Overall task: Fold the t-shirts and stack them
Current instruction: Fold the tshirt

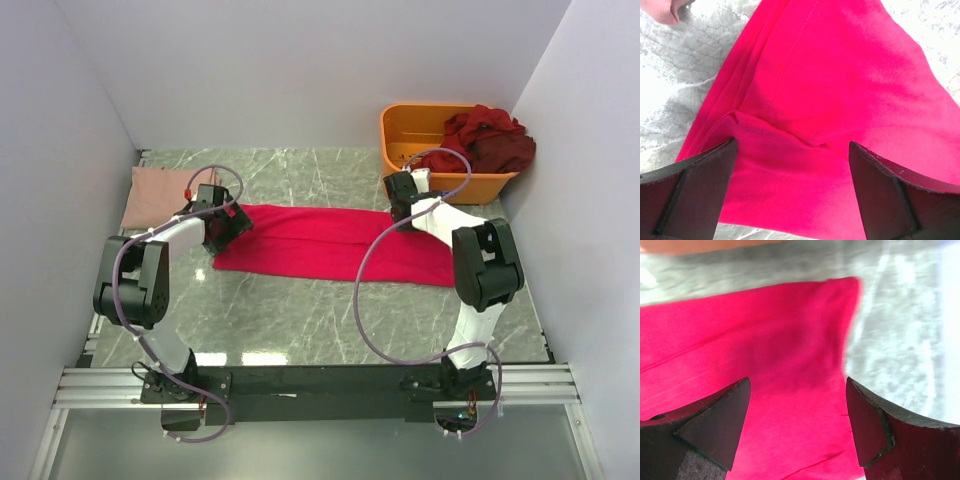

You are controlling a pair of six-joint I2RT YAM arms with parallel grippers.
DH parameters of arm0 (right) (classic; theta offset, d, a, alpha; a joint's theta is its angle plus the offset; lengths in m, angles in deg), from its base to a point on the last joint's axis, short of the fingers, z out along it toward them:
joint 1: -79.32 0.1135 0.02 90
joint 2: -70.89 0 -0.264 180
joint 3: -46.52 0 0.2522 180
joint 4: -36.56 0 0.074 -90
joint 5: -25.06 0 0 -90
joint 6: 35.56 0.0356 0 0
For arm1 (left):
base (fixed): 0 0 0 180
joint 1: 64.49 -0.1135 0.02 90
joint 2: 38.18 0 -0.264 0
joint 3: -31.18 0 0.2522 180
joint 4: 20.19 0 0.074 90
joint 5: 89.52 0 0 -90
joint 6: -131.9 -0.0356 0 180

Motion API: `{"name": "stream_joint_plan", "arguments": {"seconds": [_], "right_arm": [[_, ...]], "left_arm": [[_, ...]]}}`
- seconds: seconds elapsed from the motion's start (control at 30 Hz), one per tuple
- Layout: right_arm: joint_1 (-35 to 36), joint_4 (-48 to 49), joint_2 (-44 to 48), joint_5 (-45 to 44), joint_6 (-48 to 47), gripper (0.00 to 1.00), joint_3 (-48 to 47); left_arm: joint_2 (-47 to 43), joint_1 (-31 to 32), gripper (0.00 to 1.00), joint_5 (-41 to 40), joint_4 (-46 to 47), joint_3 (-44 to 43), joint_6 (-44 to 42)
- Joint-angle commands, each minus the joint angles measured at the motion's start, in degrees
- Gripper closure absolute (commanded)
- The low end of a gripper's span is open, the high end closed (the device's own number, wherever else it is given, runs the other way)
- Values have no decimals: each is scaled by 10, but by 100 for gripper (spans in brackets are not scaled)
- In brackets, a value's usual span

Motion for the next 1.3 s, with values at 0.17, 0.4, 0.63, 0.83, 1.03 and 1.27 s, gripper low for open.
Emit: {"name": "stream_joint_plan", "arguments": {"seconds": [0.17, 0.4, 0.63, 0.83, 1.03, 1.27], "right_arm": [[6, 49, 78, -107, -10, 17, 28], [71, 5, 135, 161, 121, 17, 49], [80, 60, 106, 276, 235, 17, 91], [79, 19, 59, 241, 254, 16, 64], [111, 41, 6, 310, 192, 18, 16], [182, 42, -96, 406, 137, 18, -132]], "left_arm": [[-26, -5, 1, -6, -25, 1, -25], [-48, 21, 1, -1, -27, -41, -25], [76, 32, 0, 75, -8, -137, -49], [104, 32, 1, 81, -8, -98, -46], [16, 39, 1, 75, 10, 50, -21], [-158, 98, 1, 27, -81, 189, 60]]}}
